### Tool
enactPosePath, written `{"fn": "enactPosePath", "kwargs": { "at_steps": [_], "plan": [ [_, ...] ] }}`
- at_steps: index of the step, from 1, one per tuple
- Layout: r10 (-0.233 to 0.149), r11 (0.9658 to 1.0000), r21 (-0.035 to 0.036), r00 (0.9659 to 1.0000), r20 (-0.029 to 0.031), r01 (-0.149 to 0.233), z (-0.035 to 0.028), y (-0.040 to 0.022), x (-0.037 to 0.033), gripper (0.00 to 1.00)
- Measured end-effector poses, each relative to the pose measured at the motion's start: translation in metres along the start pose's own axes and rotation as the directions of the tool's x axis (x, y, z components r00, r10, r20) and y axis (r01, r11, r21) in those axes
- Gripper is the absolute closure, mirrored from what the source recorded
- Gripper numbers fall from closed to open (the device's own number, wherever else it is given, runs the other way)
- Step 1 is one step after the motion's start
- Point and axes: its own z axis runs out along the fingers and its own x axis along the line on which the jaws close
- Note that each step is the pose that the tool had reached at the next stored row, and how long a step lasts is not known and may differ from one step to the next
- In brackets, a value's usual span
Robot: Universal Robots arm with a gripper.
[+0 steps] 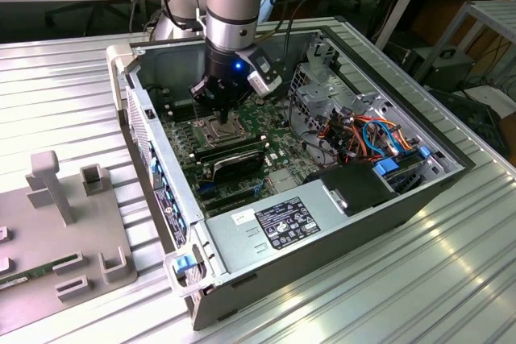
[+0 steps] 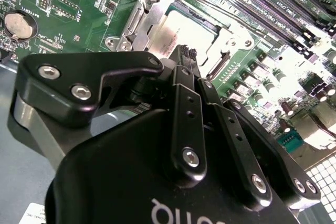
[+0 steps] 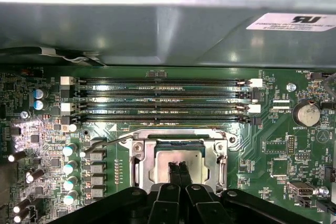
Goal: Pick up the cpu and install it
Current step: 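Install the first cpu locking lever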
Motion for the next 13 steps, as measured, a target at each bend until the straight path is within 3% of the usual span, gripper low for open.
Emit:
{"fn": "enactPosePath", "kwargs": {
  "at_steps": [8, 13],
  "plan": [
    [0.0, 1.0, 0.0, 1.0, 0.0011, 0.0, -0.0006, 0.0, 0.0152, 0.89],
    [0.0, 1.0, 0.0002, 1.0, 0.0011, 0.0, -0.0007, 0.0, 0.0157, 0.89]
  ]
}}
